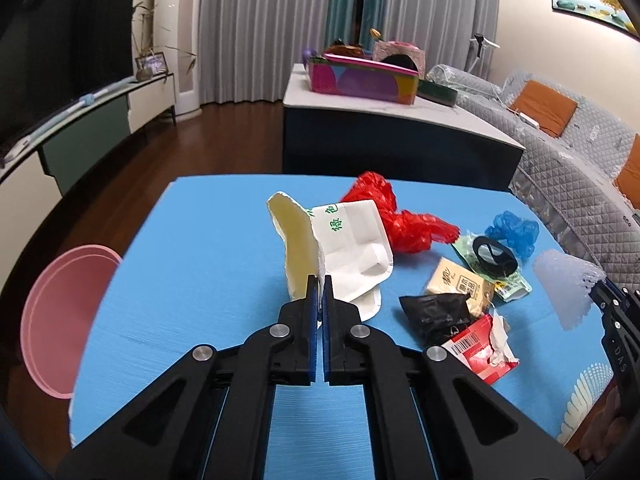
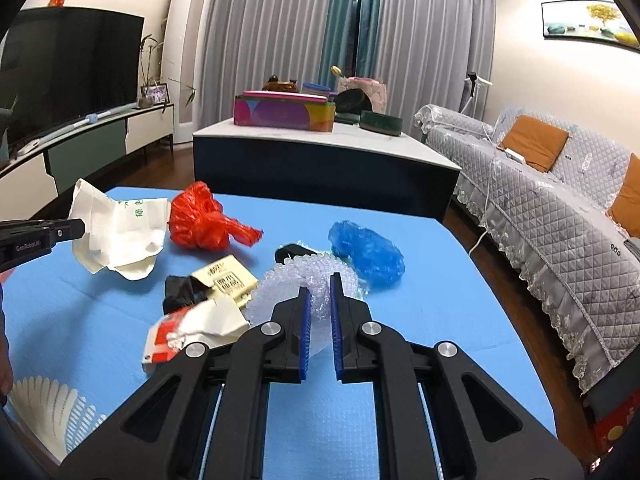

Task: Collect trash
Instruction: 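Carry the paper bag and foam sleeve over the pink bin with both tools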

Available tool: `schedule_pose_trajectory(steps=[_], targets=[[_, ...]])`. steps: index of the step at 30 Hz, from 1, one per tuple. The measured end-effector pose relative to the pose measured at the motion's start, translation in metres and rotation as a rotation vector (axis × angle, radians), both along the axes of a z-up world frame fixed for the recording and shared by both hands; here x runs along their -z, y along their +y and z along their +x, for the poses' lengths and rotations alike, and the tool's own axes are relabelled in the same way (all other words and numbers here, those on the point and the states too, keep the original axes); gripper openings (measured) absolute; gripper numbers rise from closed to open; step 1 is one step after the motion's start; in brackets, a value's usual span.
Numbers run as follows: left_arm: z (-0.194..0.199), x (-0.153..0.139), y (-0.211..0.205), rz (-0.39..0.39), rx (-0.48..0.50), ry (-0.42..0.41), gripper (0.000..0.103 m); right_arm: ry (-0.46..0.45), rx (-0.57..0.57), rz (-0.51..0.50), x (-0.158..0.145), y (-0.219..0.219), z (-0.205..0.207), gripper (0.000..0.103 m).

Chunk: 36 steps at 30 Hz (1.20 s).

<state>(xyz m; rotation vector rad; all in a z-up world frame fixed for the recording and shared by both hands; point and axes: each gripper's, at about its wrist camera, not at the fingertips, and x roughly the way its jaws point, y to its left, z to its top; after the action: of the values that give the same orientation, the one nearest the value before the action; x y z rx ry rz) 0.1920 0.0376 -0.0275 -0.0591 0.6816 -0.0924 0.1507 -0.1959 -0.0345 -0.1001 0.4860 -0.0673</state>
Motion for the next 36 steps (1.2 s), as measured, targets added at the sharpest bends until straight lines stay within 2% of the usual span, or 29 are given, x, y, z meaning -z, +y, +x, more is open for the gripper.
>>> schedule_pose_trajectory(steps=[14, 24, 36], targets=[[-0.022, -0.027, 0.002, 0.023, 0.007, -0.083, 0.002, -0.038, -0.024, 0.017, -0.015, 0.014, -0.004, 0.009], [-0.028, -0.037, 0.018, 0.006, -0.023, -0.106, 0.002, -0.065, -0.051, 0.024, -0.026, 0.030, -0.003, 0.009], [-0.037, -0.044, 0.042, 0.035, -0.066, -0.121, 0.002, -0.082, -0.112, 0.049, -0.038, 0.061, 0.003, 0.009]])
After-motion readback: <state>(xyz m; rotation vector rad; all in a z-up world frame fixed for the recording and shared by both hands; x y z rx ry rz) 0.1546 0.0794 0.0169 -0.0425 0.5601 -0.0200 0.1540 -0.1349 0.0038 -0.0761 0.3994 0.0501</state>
